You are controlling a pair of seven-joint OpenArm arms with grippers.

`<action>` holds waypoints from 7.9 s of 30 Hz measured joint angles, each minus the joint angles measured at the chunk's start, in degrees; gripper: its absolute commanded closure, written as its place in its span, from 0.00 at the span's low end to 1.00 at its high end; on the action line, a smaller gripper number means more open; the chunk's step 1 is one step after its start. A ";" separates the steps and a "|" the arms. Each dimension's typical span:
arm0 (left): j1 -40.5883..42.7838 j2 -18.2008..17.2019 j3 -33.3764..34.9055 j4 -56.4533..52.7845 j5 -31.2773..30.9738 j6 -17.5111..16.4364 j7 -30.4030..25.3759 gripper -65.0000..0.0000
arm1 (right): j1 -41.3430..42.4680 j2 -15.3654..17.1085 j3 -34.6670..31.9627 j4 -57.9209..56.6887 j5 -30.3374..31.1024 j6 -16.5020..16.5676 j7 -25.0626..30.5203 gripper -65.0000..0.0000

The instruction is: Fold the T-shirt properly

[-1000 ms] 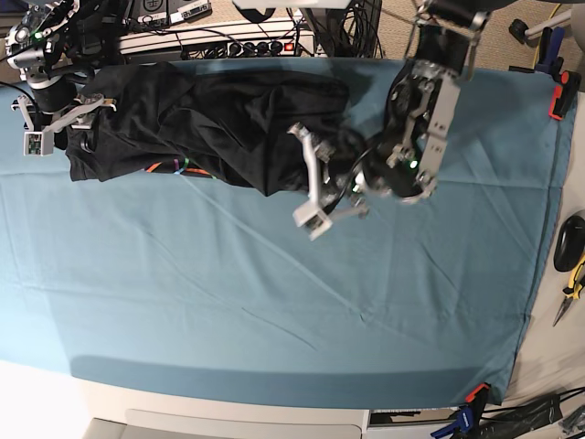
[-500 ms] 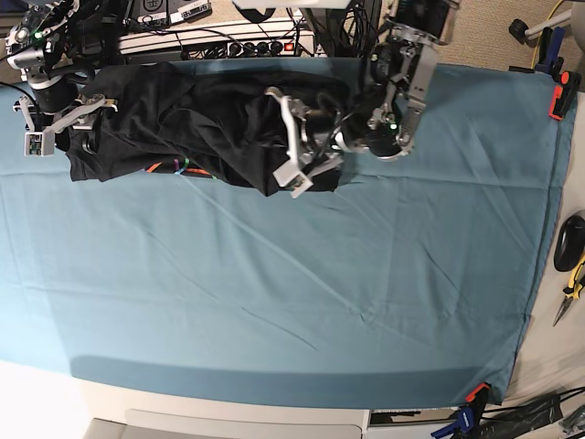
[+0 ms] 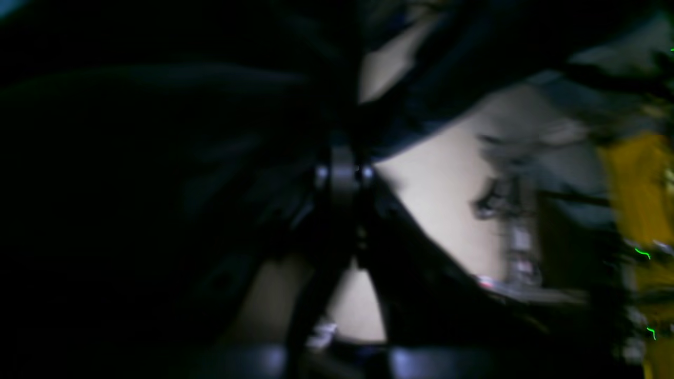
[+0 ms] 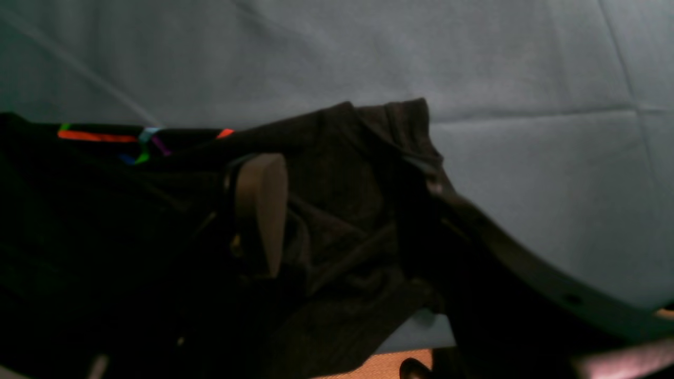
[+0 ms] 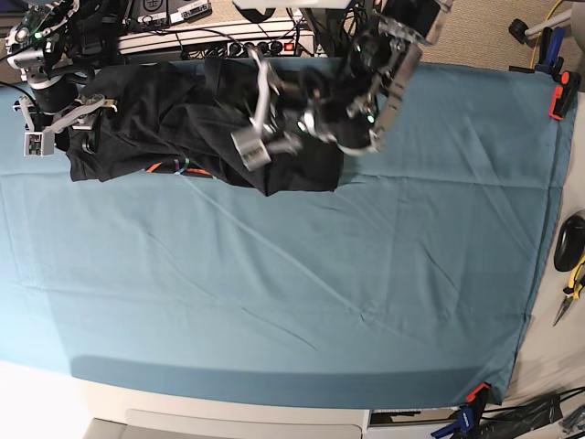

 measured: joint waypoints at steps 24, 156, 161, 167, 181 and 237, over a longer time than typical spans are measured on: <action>1.95 -4.46 -7.61 0.04 6.75 8.79 -3.41 1.00 | 0.00 -0.02 0.00 0.00 -0.02 0.00 0.17 0.50; -15.74 -1.92 5.51 -9.51 32.85 14.71 -13.22 0.58 | 17.73 18.10 -0.04 -42.58 13.07 -2.75 -9.79 0.34; -14.93 -1.81 5.55 -9.51 32.85 14.71 -13.29 0.58 | 18.69 18.97 0.20 -48.96 18.78 0.48 -12.50 0.34; -14.91 -1.86 5.55 -9.51 32.87 14.71 -13.22 0.58 | 19.02 19.71 -0.35 -54.62 29.22 3.78 -16.44 0.35; -15.06 -8.68 3.37 -7.54 32.59 14.71 -10.45 0.58 | 18.27 18.53 -12.98 -54.86 51.39 5.05 -20.85 1.00; -12.79 -18.49 -17.44 -6.86 17.38 10.36 -8.55 0.61 | 5.66 -10.95 -50.47 -1.86 -15.82 -7.21 -0.22 0.38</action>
